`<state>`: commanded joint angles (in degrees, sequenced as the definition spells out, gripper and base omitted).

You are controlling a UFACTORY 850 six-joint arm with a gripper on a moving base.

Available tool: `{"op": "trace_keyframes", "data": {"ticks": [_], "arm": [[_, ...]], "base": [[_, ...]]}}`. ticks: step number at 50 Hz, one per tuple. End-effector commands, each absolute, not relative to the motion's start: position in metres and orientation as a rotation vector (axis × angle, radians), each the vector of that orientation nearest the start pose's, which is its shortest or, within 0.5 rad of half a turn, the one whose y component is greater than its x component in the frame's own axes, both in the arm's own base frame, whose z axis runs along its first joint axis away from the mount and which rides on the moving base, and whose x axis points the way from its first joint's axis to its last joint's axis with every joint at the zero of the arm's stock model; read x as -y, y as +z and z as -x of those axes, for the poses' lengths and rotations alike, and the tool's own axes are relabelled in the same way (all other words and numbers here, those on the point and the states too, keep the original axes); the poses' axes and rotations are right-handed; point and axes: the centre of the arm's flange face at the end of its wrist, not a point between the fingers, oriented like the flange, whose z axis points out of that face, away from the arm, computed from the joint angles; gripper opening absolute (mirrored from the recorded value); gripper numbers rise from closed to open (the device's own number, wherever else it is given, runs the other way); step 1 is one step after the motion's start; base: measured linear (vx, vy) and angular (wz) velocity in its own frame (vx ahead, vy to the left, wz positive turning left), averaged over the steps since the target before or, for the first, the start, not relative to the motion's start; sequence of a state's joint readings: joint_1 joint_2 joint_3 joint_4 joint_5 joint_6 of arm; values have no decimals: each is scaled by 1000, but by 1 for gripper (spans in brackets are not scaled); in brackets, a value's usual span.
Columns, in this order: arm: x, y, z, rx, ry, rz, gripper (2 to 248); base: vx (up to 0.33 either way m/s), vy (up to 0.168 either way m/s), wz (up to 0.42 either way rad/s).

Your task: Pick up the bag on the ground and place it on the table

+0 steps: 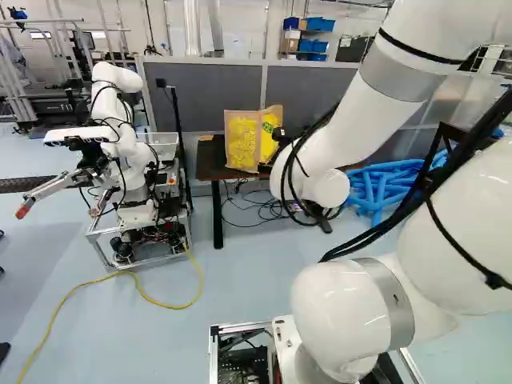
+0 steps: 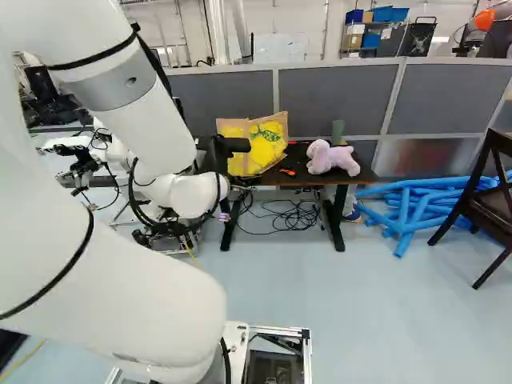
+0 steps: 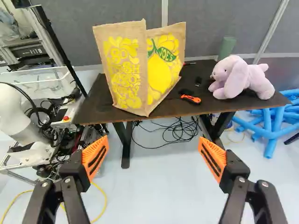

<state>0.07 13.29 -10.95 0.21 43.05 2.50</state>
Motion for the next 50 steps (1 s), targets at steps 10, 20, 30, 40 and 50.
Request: {"op": "trace_keyframes", "data": {"ticks": [10, 20, 30, 40, 50], "arm": [[0, 376, -292, -37, -1765, 2580, 247], [0, 371, -281, -19, -1794, 2570, 247], [0, 368, -275, -7, -1812, 2562, 247], [0, 366, -271, -1, -1823, 2558, 247], [0, 366, -270, 0, -1824, 2558, 247]], "base": [[0, 0, 0], [0, 0, 0], [0, 0, 0], [0, 0, 0], [0, 0, 0]]}}
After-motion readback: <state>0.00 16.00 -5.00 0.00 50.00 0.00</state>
